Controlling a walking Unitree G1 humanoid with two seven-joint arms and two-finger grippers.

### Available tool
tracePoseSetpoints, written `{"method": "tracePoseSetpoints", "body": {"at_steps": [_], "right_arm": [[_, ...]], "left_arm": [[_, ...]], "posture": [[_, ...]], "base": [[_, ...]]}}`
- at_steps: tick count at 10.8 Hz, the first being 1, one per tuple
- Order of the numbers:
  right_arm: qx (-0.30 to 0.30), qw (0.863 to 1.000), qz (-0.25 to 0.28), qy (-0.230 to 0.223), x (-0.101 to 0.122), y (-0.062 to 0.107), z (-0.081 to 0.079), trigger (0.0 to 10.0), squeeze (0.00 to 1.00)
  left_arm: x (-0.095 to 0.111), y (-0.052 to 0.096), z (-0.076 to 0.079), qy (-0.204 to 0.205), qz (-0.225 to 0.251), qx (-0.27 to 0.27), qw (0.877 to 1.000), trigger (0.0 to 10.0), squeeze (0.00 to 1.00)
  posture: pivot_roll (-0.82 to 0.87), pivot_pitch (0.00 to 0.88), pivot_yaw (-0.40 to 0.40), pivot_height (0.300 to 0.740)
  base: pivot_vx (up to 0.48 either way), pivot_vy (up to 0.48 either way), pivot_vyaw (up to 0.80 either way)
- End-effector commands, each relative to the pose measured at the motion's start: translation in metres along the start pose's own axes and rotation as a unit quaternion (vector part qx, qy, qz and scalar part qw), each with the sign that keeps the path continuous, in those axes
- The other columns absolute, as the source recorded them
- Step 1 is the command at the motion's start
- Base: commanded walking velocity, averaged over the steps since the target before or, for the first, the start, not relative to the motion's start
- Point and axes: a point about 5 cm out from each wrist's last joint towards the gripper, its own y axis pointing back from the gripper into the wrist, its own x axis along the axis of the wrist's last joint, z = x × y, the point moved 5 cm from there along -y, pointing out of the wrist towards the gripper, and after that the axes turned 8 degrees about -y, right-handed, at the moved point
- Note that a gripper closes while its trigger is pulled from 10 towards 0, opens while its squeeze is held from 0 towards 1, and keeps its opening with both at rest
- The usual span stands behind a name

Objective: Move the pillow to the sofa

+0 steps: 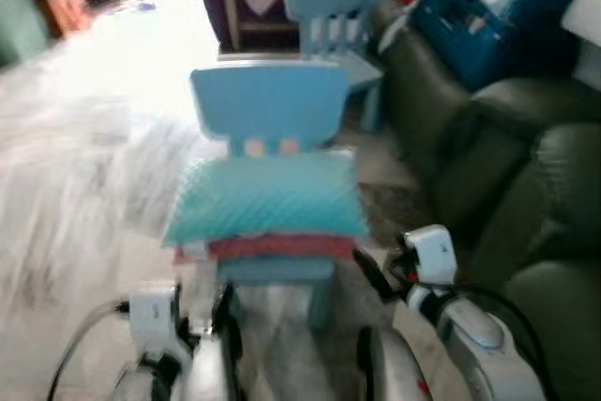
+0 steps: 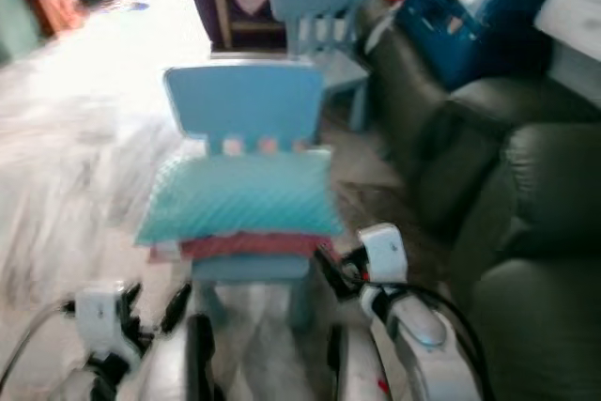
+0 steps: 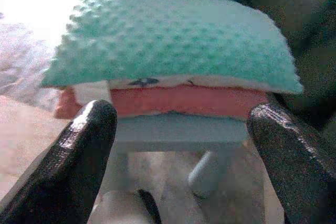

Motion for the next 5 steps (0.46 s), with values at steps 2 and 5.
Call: {"method": "tracePoseSetpoints", "body": {"at_steps": [2, 5], "right_arm": [[0.009, 1.000, 0.004, 0.004, 0.0019, -0.0027, -0.0040, 10.0, 0.00], [0.018, 1.000, 0.007, 0.007, 0.0048, -0.0066, -0.0075, 10.0, 0.00]], "left_arm": [[-0.0085, 0.0047, -0.0015, -0.006, -0.019, 0.003, 1.000, 10.0, 0.00], [-0.0066, 0.0048, -0.0104, -0.022, -0.016, 0.028, 0.999, 10.0, 0.00]], "posture": [[-0.14, 0.119, 0.017, 0.510], [-0.13, 0.122, 0.017, 0.465]], "base": [[0.000, 0.000, 0.00], [0.000, 0.000, 0.00]]}}
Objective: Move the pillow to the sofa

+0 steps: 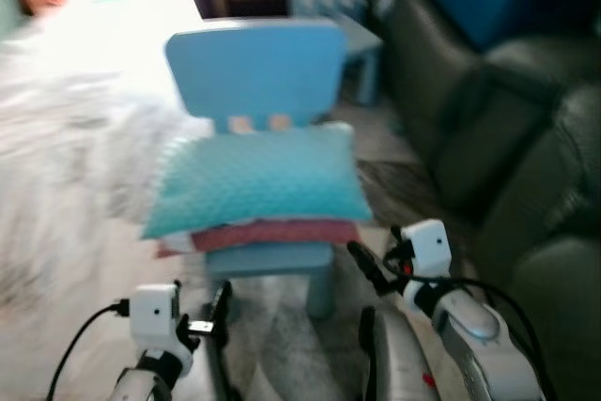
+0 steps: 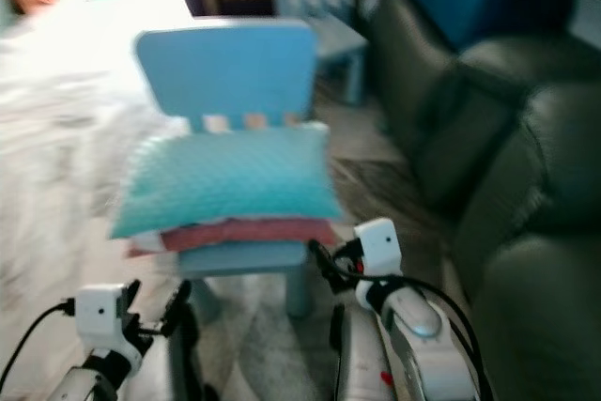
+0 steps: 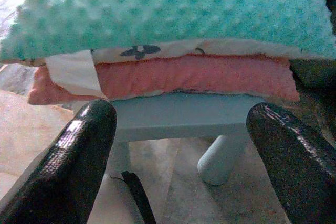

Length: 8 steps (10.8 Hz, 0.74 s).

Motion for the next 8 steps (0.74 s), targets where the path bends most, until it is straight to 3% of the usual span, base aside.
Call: {"method": "tracePoseSetpoints", "body": {"at_steps": [1, 3, 6, 8], "right_arm": [[0.004, 1.000, -0.001, -0.002, -0.001, -0.002, 0.000, 10.0, 0.00], [0.006, 1.000, 0.024, 0.003, 0.016, -0.012, 0.001, 10.0, 0.00], [0.013, 0.998, 0.060, 0.002, 0.043, -0.035, -0.003, 10.0, 0.00], [0.025, 0.997, 0.073, 0.004, 0.053, -0.044, -0.010, 10.0, 0.00]], "left_arm": [[-0.002, 0.003, -0.013, -0.013, -0.006, 0.025, 1.000, 10.0, 0.00], [0.005, 0.000, -0.033, -0.025, 0.005, 0.060, 0.998, 10.0, 0.00], [0.022, -0.021, -0.070, -0.057, 0.027, 0.109, 0.992, 10.0, 0.00], [0.033, -0.031, -0.079, -0.055, 0.048, 0.121, 0.990, 10.0, 0.00]], "posture": [[-0.13, 0.124, 0.016, 0.465], [-0.13, 0.135, 0.015, 0.465], [-0.13, 0.160, 0.016, 0.465], [-0.14, 0.170, 0.016, 0.465]], "base": [[0.000, 0.000, 0.00], [0.000, 0.000, 0.00], [0.000, 0.000, 0.00], [0.000, 0.000, 0.00]]}}
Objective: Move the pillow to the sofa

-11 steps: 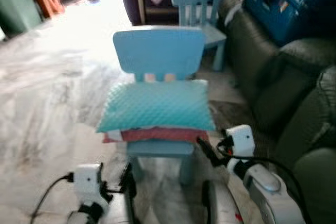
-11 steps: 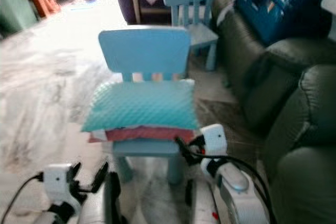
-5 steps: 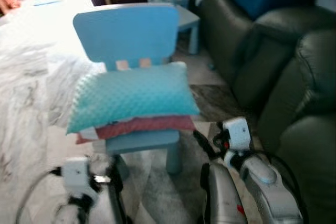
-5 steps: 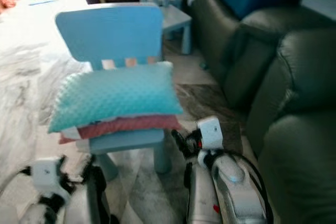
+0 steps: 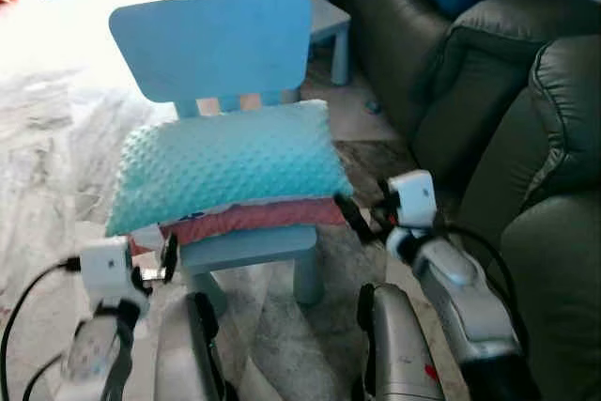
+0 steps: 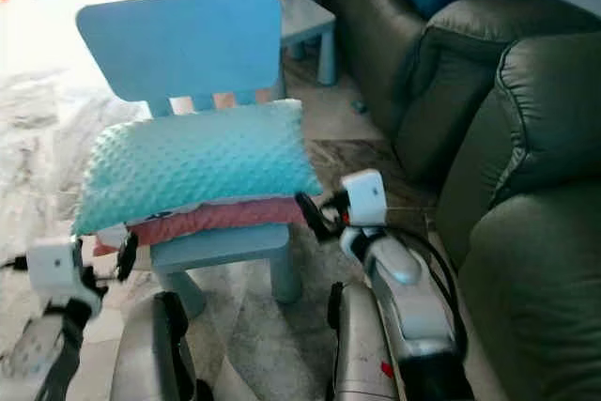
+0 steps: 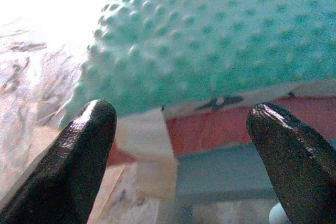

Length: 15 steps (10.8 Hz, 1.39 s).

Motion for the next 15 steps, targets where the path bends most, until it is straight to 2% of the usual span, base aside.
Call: {"method": "tracePoseSetpoints", "body": {"at_steps": [1, 3, 4, 6, 7, 8, 9, 12, 14, 15], "right_arm": [[0.005, 1.000, 0.005, -0.004, 0.002, -0.003, -0.003, 10.0, 0.00], [0.014, 0.999, 0.027, -0.011, 0.013, -0.012, -0.009, 10.0, 0.00], [0.035, 0.998, 0.043, -0.024, 0.024, -0.021, -0.020, 10.0, 0.00], [0.071, 0.996, 0.049, -0.029, 0.034, -0.035, -0.037, 10.0, 0.00], [0.100, 0.993, 0.046, -0.032, 0.036, -0.044, -0.049, 10.0, 0.00], [0.120, 0.991, 0.046, -0.039, 0.041, -0.055, -0.058, 10.0, 0.00], [0.127, 0.990, 0.048, -0.042, 0.045, -0.060, -0.061, 10.0, 0.00], [0.132, 0.987, 0.068, -0.069, 0.065, -0.078, -0.071, 10.0, 0.00], [0.128, 0.987, 0.065, -0.071, 0.064, -0.085, -0.072, 10.0, 0.00], [0.126, 0.987, 0.063, -0.072, 0.065, -0.092, -0.074, 10.0, 0.00]], "left_arm": [[-0.002, -0.002, -0.007, -0.008, -0.004, 0.011, 1.000, 10.0, 0.00], [0.016, -0.025, -0.014, -0.018, 0.028, 0.022, 0.999, 10.0, 0.00], [0.029, -0.037, -0.021, -0.027, 0.045, 0.038, 0.998, 10.0, 0.00], [0.038, -0.050, -0.036, -0.045, 0.045, 0.079, 0.995, 10.0, 0.00], [0.043, -0.056, -0.051, -0.029, 0.045, 0.117, 0.992, 10.0, 0.00], [0.046, -0.059, -0.070, 0.019, 0.049, 0.160, 0.986, 10.0, 0.00], [0.046, -0.060, -0.078, 0.051, 0.050, 0.178, 0.981, 10.0, 0.00], [0.051, -0.061, -0.108, 0.075, 0.055, 0.214, 0.972, 10.0, 0.00], [0.051, -0.062, -0.120, 0.087, 0.055, 0.226, 0.969, 10.0, 0.00], [0.047, -0.064, -0.127, 0.128, 0.050, 0.235, 0.962, 10.0, 0.00]], "posture": [[-0.14, 0.176, 0.019, 0.465], [-0.15, 0.188, 0.023, 0.465], [-0.15, 0.197, 0.022, 0.465], [-0.15, 0.209, 0.019, 0.465], [-0.15, 0.218, 0.017, 0.465], [-0.15, 0.226, 0.015, 0.465], [-0.15, 0.229, 0.013, 0.465], [-0.15, 0.245, 0.014, 0.465], [-0.15, 0.257, 0.006, 0.465], [-0.15, 0.261, -0.001, 0.465]], "base": [[0.000, 0.000, 0.00], [0.000, 0.000, 0.00], [0.000, 0.000, 0.00], [0.000, 0.000, 0.00], [0.000, 0.000, 0.00], [0.000, 0.000, 0.00], [0.000, 0.000, 0.00], [0.000, 0.000, 0.00], [0.000, 0.000, 0.00], [0.000, 0.000, 0.00]]}}
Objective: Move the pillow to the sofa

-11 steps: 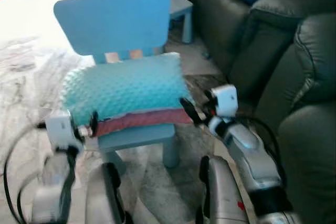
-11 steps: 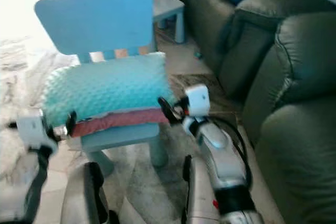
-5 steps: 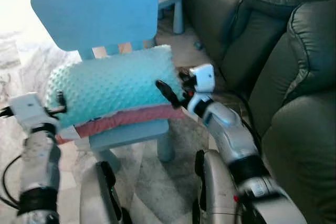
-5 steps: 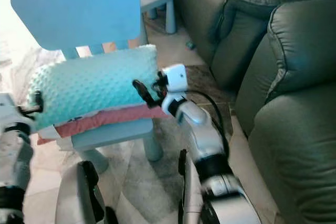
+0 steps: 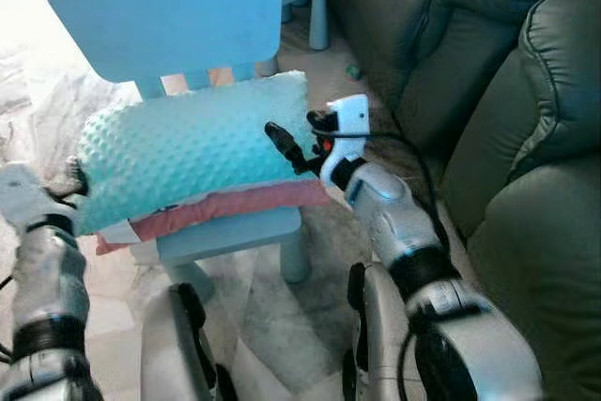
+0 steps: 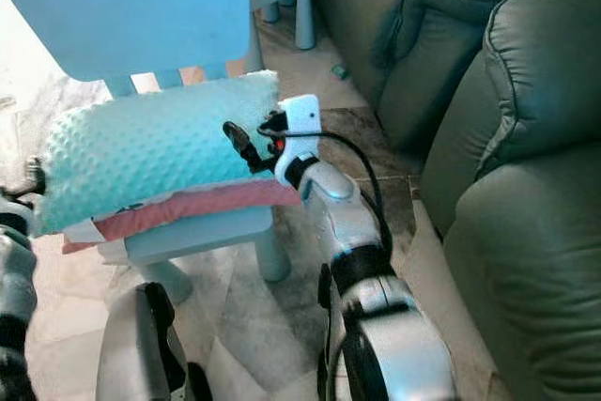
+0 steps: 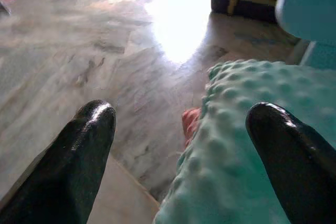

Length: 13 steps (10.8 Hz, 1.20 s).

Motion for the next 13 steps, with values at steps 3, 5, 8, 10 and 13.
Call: {"method": "tracePoseSetpoints", "body": {"at_steps": [3, 5, 8, 10, 13], "right_arm": [[-0.002, 1.000, 0.013, 0.017, 0.009, -0.010, -0.006, 10.0, 0.00], [-0.035, 0.998, 0.012, 0.056, 0.009, -0.014, 0.001, 10.0, 0.00], [-0.082, 0.992, -0.027, 0.092, -0.010, -0.008, 0.016, 10.0, 0.00], [-0.090, 0.987, -0.048, 0.123, -0.025, -0.006, 0.015, 10.0, 0.00], [-0.112, 0.983, 0.021, 0.142, 0.020, -0.014, 0.019, 10.0, 0.00]], "left_arm": [[0.005, -0.006, 0.006, 0.069, -0.002, -0.007, 0.998, 10.0, 0.00], [0.008, -0.012, 0.026, 0.078, 0.000, -0.028, 0.997, 10.0, 0.00], [-0.002, -0.012, 0.036, 0.082, -0.021, -0.045, 0.995, 10.0, 0.00], [0.003, -0.014, 0.042, 0.085, -0.012, -0.059, 0.995, 10.0, 0.00], [0.028, -0.020, 0.047, 0.070, 0.027, -0.071, 0.995, 10.0, 0.00]], "posture": [[-0.14, 0.275, -0.010, 0.465], [-0.13, 0.285, -0.021, 0.465], [-0.12, 0.305, -0.024, 0.465], [-0.09, 0.322, -0.024, 0.465], [-0.07, 0.336, -0.026, 0.465]], "base": [[0.000, 0.000, 0.00], [0.000, 0.000, 0.00], [0.000, 0.000, 0.00], [0.000, 0.000, 0.00], [0.000, 0.000, 0.00]]}}
